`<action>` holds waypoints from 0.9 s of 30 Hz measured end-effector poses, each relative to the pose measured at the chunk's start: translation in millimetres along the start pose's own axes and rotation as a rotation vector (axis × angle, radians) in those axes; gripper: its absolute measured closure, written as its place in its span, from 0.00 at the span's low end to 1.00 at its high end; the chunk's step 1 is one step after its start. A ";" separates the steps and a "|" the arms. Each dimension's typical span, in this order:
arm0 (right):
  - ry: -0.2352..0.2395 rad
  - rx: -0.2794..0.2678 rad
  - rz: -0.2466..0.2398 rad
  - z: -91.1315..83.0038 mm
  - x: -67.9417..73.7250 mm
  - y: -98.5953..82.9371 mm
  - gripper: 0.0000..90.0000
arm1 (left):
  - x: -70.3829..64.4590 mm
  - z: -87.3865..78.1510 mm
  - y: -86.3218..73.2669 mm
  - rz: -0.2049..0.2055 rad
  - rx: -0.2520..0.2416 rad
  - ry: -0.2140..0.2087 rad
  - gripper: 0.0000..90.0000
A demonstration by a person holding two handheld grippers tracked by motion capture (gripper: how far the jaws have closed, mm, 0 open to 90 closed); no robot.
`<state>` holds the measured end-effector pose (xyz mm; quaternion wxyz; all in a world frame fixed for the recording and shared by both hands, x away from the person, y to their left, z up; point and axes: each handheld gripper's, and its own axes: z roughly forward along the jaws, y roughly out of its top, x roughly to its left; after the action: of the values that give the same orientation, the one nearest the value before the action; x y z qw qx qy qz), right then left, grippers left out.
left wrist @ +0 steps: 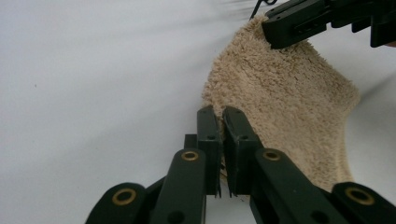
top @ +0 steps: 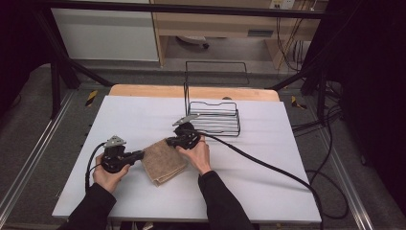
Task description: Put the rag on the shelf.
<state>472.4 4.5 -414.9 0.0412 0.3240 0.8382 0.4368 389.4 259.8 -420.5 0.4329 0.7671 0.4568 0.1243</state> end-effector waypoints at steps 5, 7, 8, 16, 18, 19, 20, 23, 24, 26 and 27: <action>-0.018 -0.066 -0.015 -19.6 10.2 -1.2 0.95 | -6.5 -11.0 5.3 0.008 -0.047 -0.012 0.95; -0.024 -0.097 -0.015 -27.2 14.5 -2.0 0.95 | -9.1 -14.4 6.9 0.018 -0.061 -0.018 0.95; -0.029 -0.122 -0.026 -34.0 17.9 -2.6 0.96 | -10.5 -16.4 7.6 0.018 -0.067 -0.023 0.95; -0.059 -0.205 -0.066 -52.9 28.4 -3.2 0.96 | -20.9 -26.6 14.7 0.054 -0.108 -0.029 0.95; -0.066 -0.222 -0.072 -57.3 30.0 -4.3 0.96 | -24.4 -28.9 16.7 0.061 -0.123 -0.030 0.95; -0.069 -0.233 -0.071 -59.4 30.5 -5.0 0.96 | -26.2 -29.8 17.5 0.065 -0.126 -0.032 0.95; -0.072 -0.244 -0.074 -61.3 30.6 -5.6 0.96 | -28.0 -30.5 18.3 0.069 -0.130 -0.032 0.95; -0.081 -0.263 -0.080 -66.9 31.6 -7.2 0.96 | -32.7 -31.9 21.2 0.083 -0.143 -0.027 0.95; -0.086 -0.269 -0.085 -68.8 32.4 -7.6 0.96 | -33.5 -32.8 22.4 0.091 -0.146 -0.020 0.95; -0.089 -0.286 -0.091 -74.7 33.1 -8.1 0.96 | -35.1 -33.0 24.2 0.089 -0.154 -0.025 0.95; -0.089 -0.286 -0.091 -74.7 33.1 -8.1 0.96 | -36.0 -32.9 25.1 0.086 -0.158 -0.027 0.95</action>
<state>416.0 -32.4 -368.0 0.1437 0.2955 0.7785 0.5348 365.1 243.6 -374.1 0.4926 0.7511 0.4062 0.1679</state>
